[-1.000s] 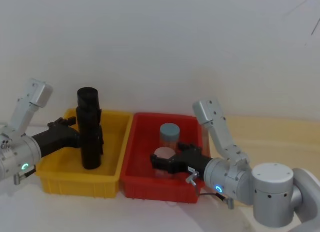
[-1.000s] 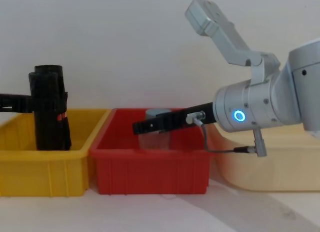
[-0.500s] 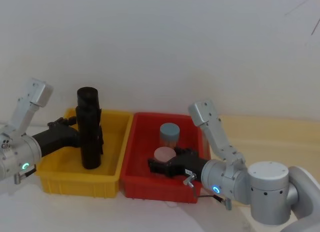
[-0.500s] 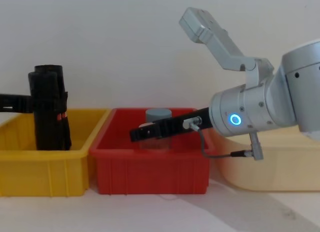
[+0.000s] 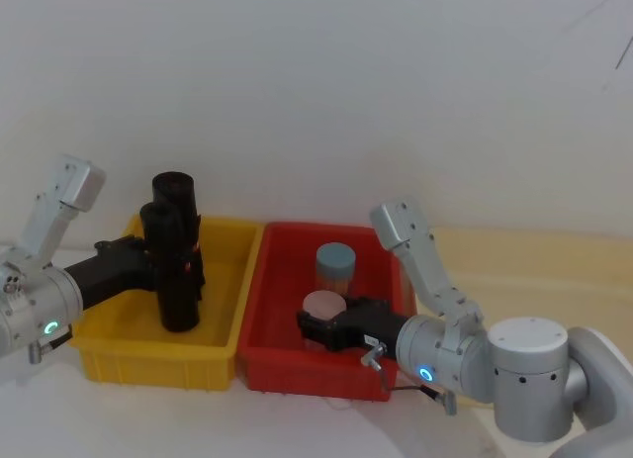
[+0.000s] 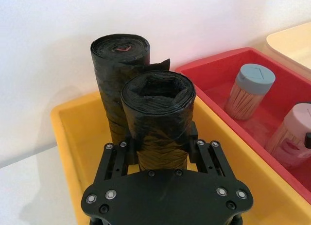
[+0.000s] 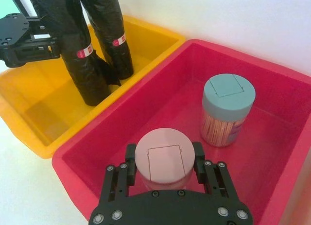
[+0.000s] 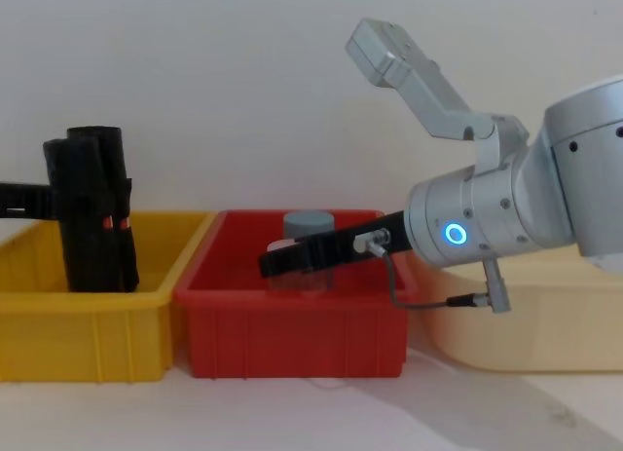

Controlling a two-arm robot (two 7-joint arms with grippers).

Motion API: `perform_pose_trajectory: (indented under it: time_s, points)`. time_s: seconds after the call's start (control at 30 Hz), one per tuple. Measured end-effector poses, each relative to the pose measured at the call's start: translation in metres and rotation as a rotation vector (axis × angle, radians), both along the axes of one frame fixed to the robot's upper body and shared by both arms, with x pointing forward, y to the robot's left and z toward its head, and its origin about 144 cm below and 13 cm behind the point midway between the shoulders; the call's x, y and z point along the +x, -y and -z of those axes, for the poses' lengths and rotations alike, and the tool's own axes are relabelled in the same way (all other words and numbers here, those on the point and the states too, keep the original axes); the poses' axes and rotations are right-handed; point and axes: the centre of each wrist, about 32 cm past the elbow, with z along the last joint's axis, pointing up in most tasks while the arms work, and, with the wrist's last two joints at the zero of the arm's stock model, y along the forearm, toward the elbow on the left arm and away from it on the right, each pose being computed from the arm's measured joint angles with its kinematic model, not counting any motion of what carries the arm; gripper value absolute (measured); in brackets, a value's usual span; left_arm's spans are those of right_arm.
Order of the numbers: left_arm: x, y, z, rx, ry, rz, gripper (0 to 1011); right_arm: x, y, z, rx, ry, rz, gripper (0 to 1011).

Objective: Pick up the garbage bag with the one hand and transfer it to the other hand.

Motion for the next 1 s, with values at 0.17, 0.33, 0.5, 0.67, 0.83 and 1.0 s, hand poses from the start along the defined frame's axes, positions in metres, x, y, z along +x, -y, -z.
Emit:
perform_pose_trajectory:
  time_s: [0.17,0.33,0.5,0.67,0.83,1.0]
  points:
    - [0.0001,0.0,0.0,0.0,0.0,0.0,534,0.0002,-0.0002,0.0001,0.0,-0.002,-0.001,665]
    - [0.0002,0.0,-0.0001,0.0,0.0,0.0,503,0.0004,-0.0003,0.0002,0.0,-0.003,-0.002,666]
    - [0.0002,0.0001,-0.0001,0.0,0.0,0.0,477,0.0005,-0.0004,0.0002,0.0,-0.004,-0.002,666]
    - [0.0002,0.0001,-0.0001,0.0,0.0,0.0,451,0.0007,-0.0005,0.0001,0.0,-0.004,-0.002,665]
    - [0.0002,0.0001,-0.0001,0.0,0.0,0.0,429,0.0007,-0.0004,0.0002,0.0,-0.005,-0.003,665]
    - [0.0003,0.0001,-0.0003,0.0,0.001,0.001,424,0.0007,-0.0004,0.0002,0.0,-0.005,-0.003,665]
